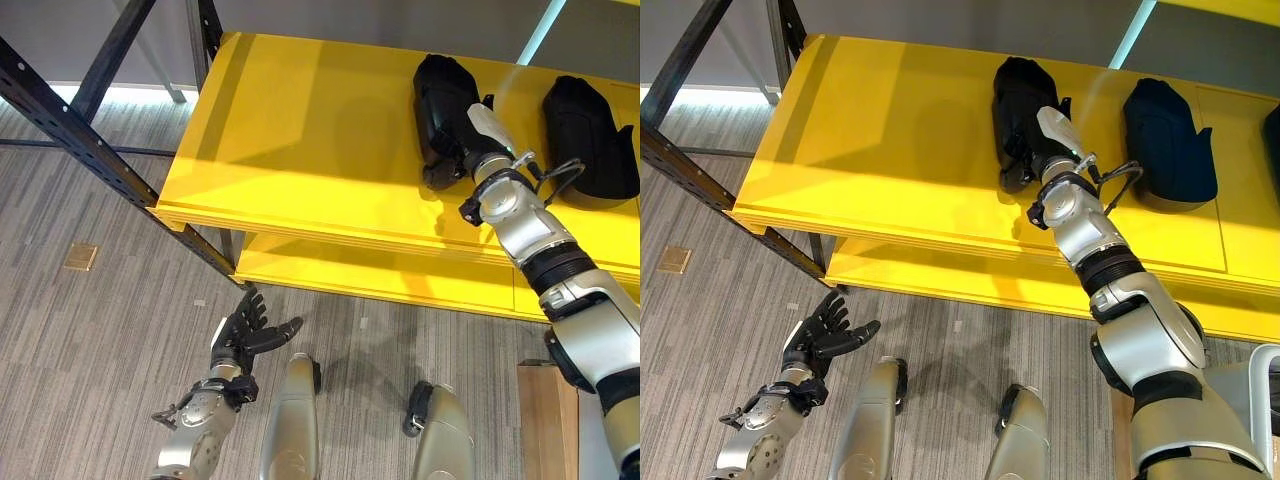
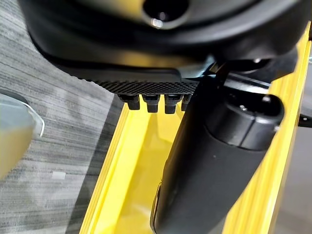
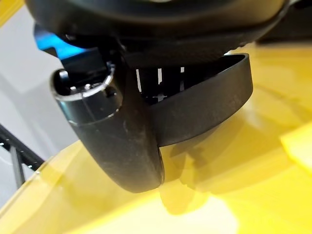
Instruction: Move parts from the plastic box to the shelf.
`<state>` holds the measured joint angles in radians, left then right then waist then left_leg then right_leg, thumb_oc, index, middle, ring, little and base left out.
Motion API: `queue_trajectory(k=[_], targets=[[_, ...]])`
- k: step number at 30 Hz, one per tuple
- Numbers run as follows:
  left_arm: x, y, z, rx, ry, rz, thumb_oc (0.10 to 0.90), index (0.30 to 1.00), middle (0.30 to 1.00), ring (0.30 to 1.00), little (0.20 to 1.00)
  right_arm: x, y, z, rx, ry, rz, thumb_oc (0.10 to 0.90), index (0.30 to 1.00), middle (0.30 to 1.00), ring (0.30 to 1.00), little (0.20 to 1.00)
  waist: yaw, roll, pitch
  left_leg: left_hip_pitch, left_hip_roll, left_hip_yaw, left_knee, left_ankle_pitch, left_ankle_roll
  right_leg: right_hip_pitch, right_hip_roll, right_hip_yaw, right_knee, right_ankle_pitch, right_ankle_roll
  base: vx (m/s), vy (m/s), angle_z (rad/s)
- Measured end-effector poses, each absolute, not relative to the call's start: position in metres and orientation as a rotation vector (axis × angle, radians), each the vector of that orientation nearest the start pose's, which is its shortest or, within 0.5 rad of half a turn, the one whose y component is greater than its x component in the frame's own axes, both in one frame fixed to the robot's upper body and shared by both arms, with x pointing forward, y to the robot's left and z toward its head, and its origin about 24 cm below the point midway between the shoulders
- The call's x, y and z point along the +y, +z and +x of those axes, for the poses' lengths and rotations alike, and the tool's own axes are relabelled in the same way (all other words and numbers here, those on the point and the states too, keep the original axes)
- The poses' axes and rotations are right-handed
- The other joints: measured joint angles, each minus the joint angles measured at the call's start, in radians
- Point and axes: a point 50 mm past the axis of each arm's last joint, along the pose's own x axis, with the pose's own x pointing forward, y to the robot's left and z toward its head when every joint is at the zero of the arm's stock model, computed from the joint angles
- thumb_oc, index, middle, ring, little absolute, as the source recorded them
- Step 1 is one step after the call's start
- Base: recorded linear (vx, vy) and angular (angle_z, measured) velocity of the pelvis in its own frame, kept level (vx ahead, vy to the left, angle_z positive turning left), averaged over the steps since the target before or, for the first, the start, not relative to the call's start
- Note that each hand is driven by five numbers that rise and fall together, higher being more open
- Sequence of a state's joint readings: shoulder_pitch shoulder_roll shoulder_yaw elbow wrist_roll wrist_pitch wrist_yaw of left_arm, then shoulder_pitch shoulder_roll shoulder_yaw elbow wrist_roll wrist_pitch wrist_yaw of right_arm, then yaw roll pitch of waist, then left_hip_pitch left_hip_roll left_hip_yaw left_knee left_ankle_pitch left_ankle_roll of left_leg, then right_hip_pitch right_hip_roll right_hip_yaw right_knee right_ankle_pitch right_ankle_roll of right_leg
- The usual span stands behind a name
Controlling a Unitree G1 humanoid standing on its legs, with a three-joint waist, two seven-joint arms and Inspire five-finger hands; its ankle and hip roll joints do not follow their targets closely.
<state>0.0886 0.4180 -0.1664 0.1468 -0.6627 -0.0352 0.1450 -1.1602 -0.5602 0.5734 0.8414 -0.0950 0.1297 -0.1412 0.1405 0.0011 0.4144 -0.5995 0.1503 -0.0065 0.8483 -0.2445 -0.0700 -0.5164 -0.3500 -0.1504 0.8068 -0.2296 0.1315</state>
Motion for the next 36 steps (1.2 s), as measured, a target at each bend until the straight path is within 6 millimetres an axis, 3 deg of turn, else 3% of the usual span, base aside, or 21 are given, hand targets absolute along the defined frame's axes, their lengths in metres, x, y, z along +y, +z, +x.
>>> queue_trajectory(k=[8,14,36], targets=[[0.217,-0.005,0.224,0.278,0.118,-0.217,0.900,1.000,1.000,1.000,1.000,-0.176,0.232,0.418,-0.180,-0.097,-0.988,0.400,0.300,0.300,0.300,0.300,0.001,0.000,0.000,-0.008,-0.012,-0.011,0.003,-0.004,0.007,0.001,-0.009,-0.005,0.003,0.000,0.000,0.00,0.000,0.05],[0.216,-0.003,0.226,0.265,0.113,-0.217,0.900,1.000,1.000,1.000,1.000,-0.160,0.229,0.419,-0.193,-0.061,-0.969,0.400,0.300,0.300,0.300,0.300,0.006,0.000,0.000,-0.010,-0.014,-0.012,0.003,0.000,0.000,0.001,-0.010,-0.008,0.002,-0.001,0.000,0.00,0.000,0.00],[0.221,-0.002,0.226,0.267,0.121,-0.184,0.900,1.000,1.000,1.000,1.000,-0.155,0.213,0.422,-0.147,-0.071,-0.945,0.400,0.300,0.300,0.300,0.300,-0.002,0.002,-0.001,-0.010,-0.013,-0.008,0.011,-0.013,0.006,-0.001,-0.010,0.000,0.006,-0.004,0.004,0.01,0.001,0.00]])
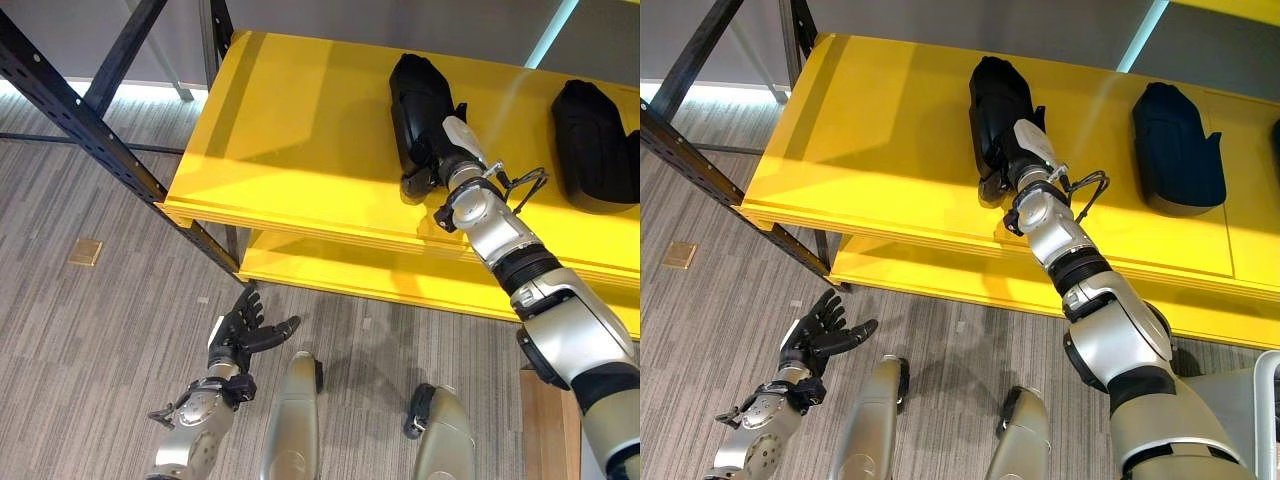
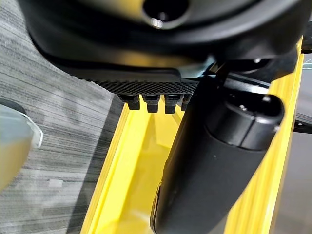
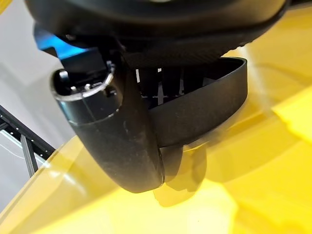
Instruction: Move parts from the plastic box to the shelf.
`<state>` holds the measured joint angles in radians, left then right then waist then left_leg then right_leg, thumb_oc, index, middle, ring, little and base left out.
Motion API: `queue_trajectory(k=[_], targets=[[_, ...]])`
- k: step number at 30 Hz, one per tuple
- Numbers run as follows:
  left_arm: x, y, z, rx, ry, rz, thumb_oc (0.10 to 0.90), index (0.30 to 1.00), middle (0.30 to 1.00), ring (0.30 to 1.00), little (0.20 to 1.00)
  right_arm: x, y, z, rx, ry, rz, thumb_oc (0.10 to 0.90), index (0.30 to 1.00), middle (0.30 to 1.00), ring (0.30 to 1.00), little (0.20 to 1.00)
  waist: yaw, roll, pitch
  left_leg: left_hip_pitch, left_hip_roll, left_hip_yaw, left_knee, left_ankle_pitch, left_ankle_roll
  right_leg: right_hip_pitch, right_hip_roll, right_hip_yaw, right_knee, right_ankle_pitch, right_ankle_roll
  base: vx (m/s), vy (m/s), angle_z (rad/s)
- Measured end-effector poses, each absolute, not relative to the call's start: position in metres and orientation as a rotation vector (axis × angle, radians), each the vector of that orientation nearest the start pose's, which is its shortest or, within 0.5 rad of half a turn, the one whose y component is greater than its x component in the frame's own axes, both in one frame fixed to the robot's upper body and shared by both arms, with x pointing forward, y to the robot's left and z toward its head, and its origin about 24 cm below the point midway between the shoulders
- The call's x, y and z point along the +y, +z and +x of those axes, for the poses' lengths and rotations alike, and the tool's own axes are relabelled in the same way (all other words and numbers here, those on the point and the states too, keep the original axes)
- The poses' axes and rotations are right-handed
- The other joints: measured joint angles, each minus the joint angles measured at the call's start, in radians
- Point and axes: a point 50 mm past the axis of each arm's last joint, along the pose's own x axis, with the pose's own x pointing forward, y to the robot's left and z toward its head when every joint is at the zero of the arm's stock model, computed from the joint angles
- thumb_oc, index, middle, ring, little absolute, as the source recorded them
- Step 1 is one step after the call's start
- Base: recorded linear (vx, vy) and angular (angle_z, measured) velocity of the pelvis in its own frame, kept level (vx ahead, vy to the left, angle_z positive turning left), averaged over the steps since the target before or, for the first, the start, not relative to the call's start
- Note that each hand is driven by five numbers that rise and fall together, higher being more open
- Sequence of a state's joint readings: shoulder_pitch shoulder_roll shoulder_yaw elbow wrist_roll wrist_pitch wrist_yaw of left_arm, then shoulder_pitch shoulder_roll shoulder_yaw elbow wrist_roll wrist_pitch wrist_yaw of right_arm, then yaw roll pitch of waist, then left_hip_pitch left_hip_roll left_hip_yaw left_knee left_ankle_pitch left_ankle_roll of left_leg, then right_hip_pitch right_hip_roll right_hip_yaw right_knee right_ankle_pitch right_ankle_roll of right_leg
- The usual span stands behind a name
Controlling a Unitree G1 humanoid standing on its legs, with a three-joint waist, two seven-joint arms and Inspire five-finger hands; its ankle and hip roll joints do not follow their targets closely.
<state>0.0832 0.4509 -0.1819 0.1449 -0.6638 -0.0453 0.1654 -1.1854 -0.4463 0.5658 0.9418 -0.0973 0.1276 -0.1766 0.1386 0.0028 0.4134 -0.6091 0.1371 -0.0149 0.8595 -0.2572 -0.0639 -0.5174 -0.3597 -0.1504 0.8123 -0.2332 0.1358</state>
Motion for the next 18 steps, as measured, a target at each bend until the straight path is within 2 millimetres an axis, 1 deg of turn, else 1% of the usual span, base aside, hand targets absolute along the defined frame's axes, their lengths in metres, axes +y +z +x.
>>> queue_trajectory(k=[13,18], targets=[[0.2186,-0.0027,0.2254,0.274,0.115,-0.182,0.900,1.000,1.000,1.000,1.000,-0.1541,0.2120,0.4219,-0.155,-0.089,-0.936,0.400,0.300,0.300,0.300,0.300,0.001,0.000,0.000,-0.002,0.000,-0.001,-0.001,0.002,-0.006,-0.002,0.000,0.000,-0.001,-0.001,0.001,0.00,0.000,0.00],[0.2188,-0.0028,0.2254,0.274,0.121,-0.182,0.900,1.000,1.000,1.000,1.000,-0.1564,0.2161,0.4219,-0.174,-0.127,-0.898,0.400,0.300,0.300,0.300,0.300,-0.001,0.000,0.000,-0.015,0.000,0.000,0.001,0.000,-0.003,-0.018,0.000,0.001,0.001,-0.001,0.001,0.00,0.000,0.00]])
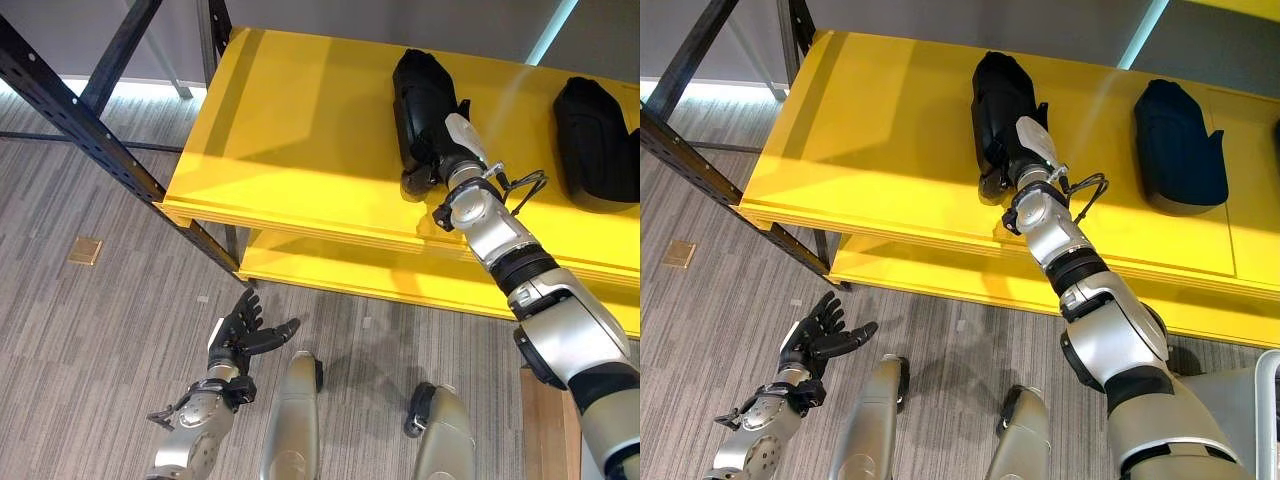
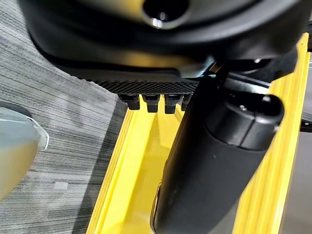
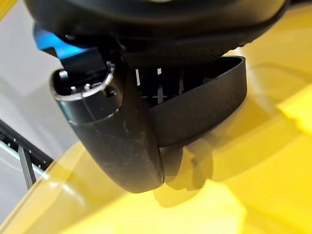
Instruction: Move parts from the plastic box to the shelf.
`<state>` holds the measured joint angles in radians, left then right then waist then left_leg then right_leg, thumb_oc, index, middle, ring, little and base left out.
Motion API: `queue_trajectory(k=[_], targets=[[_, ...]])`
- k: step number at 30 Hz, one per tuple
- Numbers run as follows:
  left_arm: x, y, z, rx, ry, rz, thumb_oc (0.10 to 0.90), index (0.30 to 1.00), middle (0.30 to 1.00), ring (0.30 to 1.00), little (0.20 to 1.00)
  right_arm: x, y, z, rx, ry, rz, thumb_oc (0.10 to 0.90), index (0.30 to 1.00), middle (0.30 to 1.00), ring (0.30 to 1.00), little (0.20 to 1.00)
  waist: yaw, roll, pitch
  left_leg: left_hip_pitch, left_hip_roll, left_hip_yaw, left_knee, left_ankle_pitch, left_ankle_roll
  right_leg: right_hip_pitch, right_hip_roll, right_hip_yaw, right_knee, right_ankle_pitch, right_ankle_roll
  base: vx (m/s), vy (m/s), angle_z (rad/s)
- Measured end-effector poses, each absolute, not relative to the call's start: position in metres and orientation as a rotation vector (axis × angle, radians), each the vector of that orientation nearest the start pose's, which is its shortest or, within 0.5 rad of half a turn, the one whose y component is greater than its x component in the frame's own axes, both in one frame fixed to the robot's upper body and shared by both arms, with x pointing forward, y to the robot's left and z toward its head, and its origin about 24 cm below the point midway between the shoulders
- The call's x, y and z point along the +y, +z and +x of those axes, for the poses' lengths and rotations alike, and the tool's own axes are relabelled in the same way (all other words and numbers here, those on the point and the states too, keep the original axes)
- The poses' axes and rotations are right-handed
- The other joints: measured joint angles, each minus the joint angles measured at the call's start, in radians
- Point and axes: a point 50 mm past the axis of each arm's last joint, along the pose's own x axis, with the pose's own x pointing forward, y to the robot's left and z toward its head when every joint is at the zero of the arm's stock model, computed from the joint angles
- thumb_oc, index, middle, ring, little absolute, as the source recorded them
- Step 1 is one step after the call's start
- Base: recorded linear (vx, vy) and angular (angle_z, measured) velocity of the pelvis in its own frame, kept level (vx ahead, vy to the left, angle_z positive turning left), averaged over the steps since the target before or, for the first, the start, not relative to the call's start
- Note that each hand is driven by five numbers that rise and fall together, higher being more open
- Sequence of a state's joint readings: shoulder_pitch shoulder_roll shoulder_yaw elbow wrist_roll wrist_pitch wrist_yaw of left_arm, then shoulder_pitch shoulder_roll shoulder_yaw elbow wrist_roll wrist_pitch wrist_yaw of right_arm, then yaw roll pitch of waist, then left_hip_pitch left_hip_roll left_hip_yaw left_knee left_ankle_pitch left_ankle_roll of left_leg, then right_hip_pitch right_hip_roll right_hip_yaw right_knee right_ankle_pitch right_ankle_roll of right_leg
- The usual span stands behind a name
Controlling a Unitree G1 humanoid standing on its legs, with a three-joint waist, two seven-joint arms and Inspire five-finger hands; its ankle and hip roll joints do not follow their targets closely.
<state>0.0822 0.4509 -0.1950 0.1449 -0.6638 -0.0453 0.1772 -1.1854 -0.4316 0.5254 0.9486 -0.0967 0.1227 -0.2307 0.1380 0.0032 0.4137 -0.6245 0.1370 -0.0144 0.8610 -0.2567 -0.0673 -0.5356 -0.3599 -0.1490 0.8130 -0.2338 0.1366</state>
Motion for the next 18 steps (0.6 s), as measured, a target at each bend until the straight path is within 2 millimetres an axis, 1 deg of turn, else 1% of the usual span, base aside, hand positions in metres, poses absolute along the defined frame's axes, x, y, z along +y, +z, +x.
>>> queue_trajectory(k=[7,8,9,10,18], targets=[[0.2187,-0.0014,0.2272,0.269,0.130,-0.180,0.900,1.000,1.000,1.000,1.000,-0.1556,0.2155,0.4220,-0.174,-0.145,-0.879,0.400,0.300,0.300,0.300,0.300,0.000,0.000,0.000,-0.001,-0.001,0.008,0.008,-0.001,0.002,-0.002,0.001,0.002,0.001,0.000,0.000,0.00,0.002,-0.01],[0.2187,-0.0014,0.2272,0.269,0.130,-0.180,0.900,1.000,1.000,1.000,1.000,-0.1552,0.2153,0.4220,-0.173,-0.146,-0.870,0.578,0.550,0.550,0.550,0.550,0.000,0.000,0.000,-0.001,-0.001,0.008,0.008,-0.001,0.002,-0.002,0.001,0.002,0.001,0.000,0.000,0.00,0.000,0.00],[0.2187,-0.0014,0.2272,0.269,0.130,-0.180,0.900,1.000,1.000,1.000,1.000,-0.1550,0.2152,0.4220,-0.172,-0.146,-0.861,0.853,0.934,0.934,0.934,0.934,0.001,0.000,0.000,-0.001,-0.001,0.008,0.008,-0.001,0.002,-0.002,0.001,0.002,0.001,0.000,0.000,0.00,0.000,0.00],[0.2187,-0.0014,0.2272,0.269,0.130,-0.180,0.900,1.000,1.000,1.000,1.000,-0.1545,0.2152,0.4220,-0.174,-0.147,-0.859,0.900,1.000,1.000,1.000,1.000,0.000,0.000,0.000,-0.001,-0.001,0.007,0.008,-0.001,0.002,-0.002,0.001,0.002,0.001,0.000,0.000,0.00,0.000,0.00],[0.2188,-0.0015,0.2271,0.270,0.131,-0.180,0.900,1.000,1.000,1.000,1.000,-0.1543,0.2153,0.4225,-0.159,-0.154,-0.773,0.900,1.000,1.000,1.000,1.000,0.001,0.000,0.000,-0.001,-0.001,0.007,0.008,-0.001,0.002,-0.002,0.001,0.001,0.001,0.000,0.000,0.00,0.000,0.00]])
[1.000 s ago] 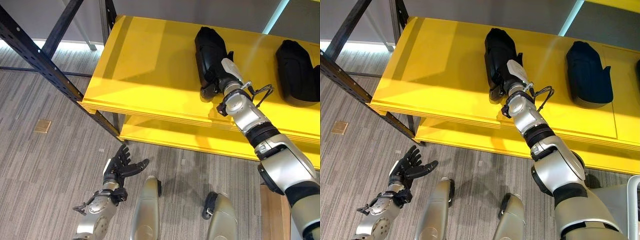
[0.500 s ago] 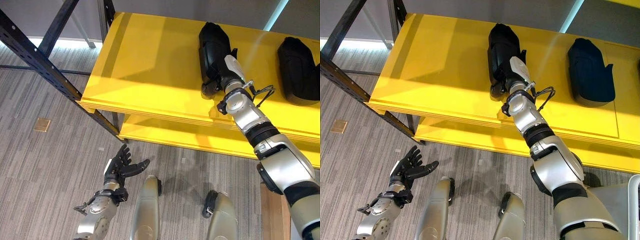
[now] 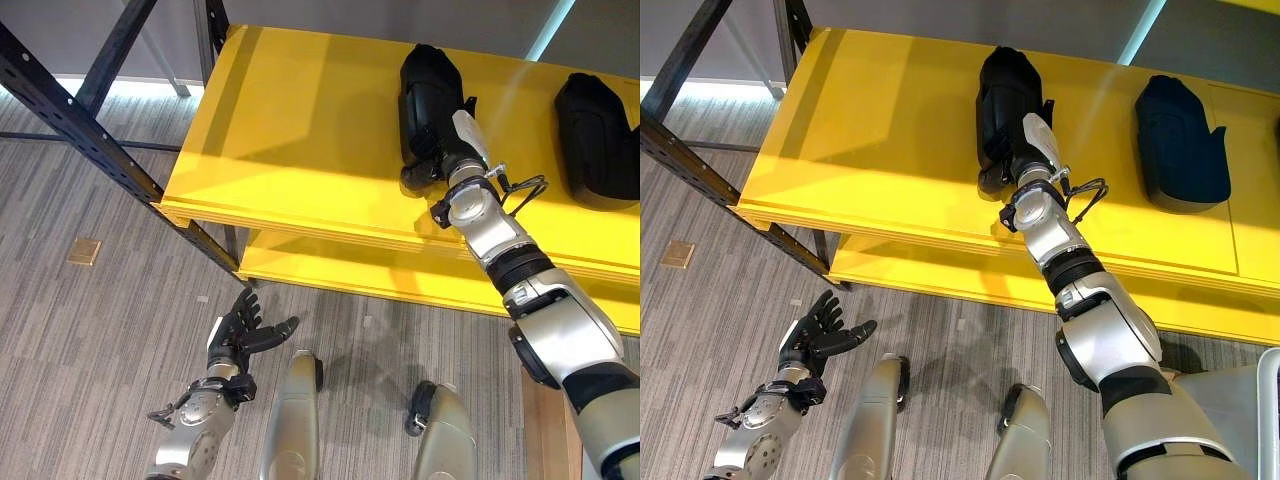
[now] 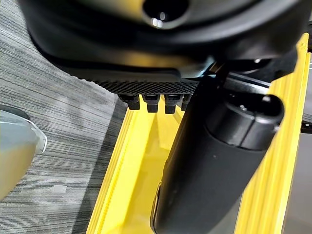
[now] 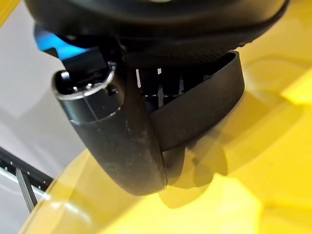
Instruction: Move parts from the plastic box to the shelf.
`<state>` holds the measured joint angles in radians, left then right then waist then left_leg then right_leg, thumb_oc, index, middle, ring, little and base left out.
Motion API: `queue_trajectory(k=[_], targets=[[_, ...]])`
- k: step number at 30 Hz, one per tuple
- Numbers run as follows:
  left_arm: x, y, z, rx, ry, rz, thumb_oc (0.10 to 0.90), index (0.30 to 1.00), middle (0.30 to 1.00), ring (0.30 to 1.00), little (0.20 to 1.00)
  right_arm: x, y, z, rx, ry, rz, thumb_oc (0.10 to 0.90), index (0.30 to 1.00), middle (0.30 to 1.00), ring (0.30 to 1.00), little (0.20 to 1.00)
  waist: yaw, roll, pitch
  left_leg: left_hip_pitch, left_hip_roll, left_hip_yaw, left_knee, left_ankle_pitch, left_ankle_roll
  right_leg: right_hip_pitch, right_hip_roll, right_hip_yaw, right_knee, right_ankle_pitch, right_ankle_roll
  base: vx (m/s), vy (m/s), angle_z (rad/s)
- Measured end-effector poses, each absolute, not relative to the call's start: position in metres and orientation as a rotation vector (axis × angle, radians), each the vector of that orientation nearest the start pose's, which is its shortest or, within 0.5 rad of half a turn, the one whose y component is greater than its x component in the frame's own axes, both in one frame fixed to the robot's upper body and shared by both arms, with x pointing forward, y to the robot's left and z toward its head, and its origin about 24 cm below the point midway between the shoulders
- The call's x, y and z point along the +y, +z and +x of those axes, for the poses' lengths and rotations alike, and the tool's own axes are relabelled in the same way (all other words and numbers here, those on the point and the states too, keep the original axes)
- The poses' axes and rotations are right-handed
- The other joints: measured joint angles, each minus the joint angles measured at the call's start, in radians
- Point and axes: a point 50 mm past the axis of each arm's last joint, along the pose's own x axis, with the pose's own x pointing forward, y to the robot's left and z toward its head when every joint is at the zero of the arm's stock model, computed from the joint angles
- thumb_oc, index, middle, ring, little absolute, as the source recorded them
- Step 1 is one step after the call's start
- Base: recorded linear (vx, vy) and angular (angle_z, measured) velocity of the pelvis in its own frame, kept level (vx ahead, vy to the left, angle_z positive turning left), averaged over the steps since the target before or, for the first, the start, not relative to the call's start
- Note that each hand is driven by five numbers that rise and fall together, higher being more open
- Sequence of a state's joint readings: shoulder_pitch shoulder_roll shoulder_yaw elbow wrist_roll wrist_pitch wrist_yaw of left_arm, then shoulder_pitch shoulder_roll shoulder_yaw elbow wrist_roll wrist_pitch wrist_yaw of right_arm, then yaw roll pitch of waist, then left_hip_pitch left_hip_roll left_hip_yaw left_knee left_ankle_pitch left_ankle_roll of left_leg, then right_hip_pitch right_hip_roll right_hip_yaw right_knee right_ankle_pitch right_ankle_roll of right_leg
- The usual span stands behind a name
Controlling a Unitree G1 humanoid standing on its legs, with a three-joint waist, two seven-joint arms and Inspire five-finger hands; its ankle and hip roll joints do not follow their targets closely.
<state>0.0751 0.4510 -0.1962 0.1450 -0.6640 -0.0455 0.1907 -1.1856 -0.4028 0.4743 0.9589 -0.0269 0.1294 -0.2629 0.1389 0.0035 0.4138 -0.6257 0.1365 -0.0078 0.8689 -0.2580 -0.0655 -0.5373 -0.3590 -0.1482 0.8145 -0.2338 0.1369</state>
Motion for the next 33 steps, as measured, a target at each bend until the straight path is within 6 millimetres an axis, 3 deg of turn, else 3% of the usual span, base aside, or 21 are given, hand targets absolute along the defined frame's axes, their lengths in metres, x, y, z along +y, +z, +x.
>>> queue_trajectory(k=[13,33], targets=[[0.218,-0.001,0.228,0.266,0.130,-0.180,0.900,1.000,1.000,1.000,1.000,-0.152,0.216,0.422,-0.164,-0.145,-0.760,0.900,1.000,1.000,1.000,1.000,-0.001,0.000,0.000,0.000,0.000,-0.001,0.001,0.000,0.000,0.000,0.001,0.000,0.000,0.000,0.000,0.00,0.000,0.00],[0.220,-0.002,0.228,0.270,0.146,-0.178,0.900,1.000,1.000,1.000,1.000,-0.123,0.212,0.410,-0.246,-0.033,-0.639,0.900,1.000,1.000,1.000,1.000,-0.023,-0.002,0.001,-0.006,0.004,-0.002,0.002,0.004,0.001,-0.002,0.008,-0.001,-0.009,0.009,-0.004,-0.01,0.001,0.00]])
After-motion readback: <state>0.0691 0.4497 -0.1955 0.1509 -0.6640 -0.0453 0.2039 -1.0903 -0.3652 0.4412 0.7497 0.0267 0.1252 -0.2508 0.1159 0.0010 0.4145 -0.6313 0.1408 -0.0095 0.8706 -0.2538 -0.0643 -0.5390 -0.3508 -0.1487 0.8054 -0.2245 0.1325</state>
